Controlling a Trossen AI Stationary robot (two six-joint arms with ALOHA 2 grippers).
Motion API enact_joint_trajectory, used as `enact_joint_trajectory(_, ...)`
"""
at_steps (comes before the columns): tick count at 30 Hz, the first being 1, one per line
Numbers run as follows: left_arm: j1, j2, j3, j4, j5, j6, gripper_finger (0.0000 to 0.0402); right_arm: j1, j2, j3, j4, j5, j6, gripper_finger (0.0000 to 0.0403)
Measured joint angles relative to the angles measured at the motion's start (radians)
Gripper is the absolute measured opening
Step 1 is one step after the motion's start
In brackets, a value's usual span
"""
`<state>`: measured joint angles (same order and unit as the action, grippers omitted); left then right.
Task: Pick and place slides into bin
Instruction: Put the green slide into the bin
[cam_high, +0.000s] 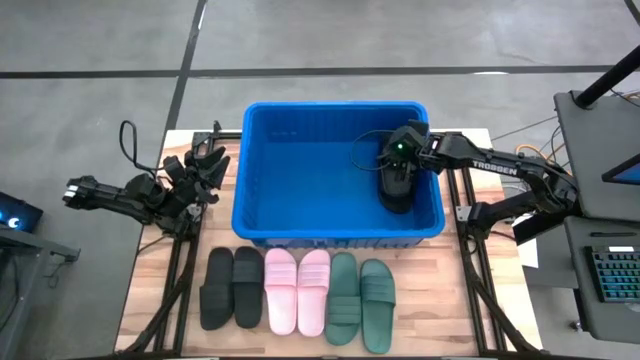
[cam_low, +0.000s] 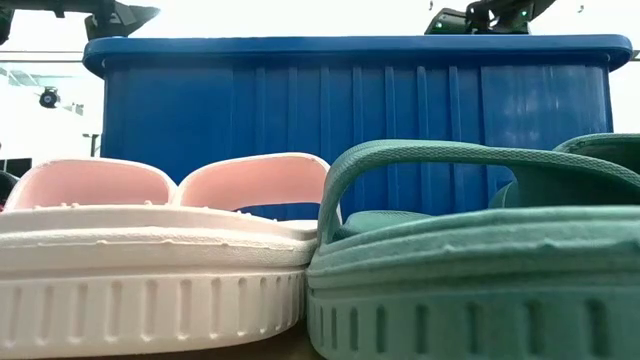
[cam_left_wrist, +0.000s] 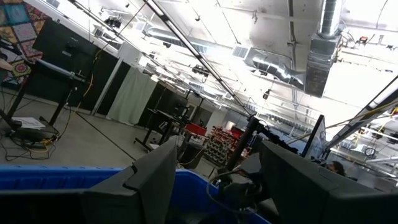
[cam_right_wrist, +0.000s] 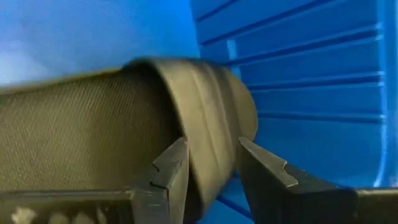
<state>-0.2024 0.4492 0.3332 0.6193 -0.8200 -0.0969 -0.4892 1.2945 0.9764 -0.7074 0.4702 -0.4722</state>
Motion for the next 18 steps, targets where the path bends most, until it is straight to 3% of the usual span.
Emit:
enact_joint_trajectory(9, 0.0, 0.0, 0.0, -0.001, 0.0, 0.0, 0.0217, 0.0, 0.0, 0.089, -0.099, -0.056, 0.06, 0.0143)
enact_joint_trajectory(18, 0.0, 0.0, 0.0, -0.009, 0.0, 0.0, 0.0217, 0.0, -0.001, 0.269, -0.198, -0.33, 0.265, 0.0144)
